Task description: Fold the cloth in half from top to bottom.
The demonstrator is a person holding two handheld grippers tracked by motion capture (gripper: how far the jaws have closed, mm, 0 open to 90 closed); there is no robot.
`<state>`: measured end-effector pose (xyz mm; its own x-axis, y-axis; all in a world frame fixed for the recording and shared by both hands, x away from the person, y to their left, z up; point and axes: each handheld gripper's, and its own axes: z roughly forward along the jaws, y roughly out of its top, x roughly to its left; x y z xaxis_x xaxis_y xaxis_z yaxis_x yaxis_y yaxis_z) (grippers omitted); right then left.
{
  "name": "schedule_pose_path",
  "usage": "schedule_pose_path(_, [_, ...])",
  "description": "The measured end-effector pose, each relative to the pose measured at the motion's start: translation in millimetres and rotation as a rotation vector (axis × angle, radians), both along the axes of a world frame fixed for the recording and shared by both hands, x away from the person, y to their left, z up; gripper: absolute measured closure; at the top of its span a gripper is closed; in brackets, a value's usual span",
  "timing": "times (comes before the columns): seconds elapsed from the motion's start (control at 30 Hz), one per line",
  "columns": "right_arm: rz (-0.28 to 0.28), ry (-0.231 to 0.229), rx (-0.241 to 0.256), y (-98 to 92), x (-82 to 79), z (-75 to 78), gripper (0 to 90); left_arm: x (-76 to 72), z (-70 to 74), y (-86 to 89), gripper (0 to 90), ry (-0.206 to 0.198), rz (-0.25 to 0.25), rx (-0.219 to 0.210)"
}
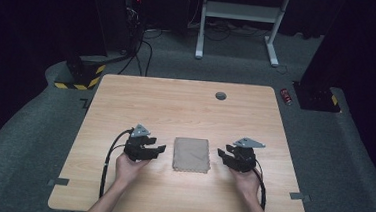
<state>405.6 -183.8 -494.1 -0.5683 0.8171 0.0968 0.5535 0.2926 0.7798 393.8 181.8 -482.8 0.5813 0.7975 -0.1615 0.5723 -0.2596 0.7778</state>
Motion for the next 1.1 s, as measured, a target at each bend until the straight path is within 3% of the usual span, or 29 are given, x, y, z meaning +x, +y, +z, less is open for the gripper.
schedule_pose_path(1.1, [0.003,-0.004,0.024,-16.2,-30.5,-6.2,55.5,-31.3,-13.4,31.1,43.0,0.01,0.058,-0.043])
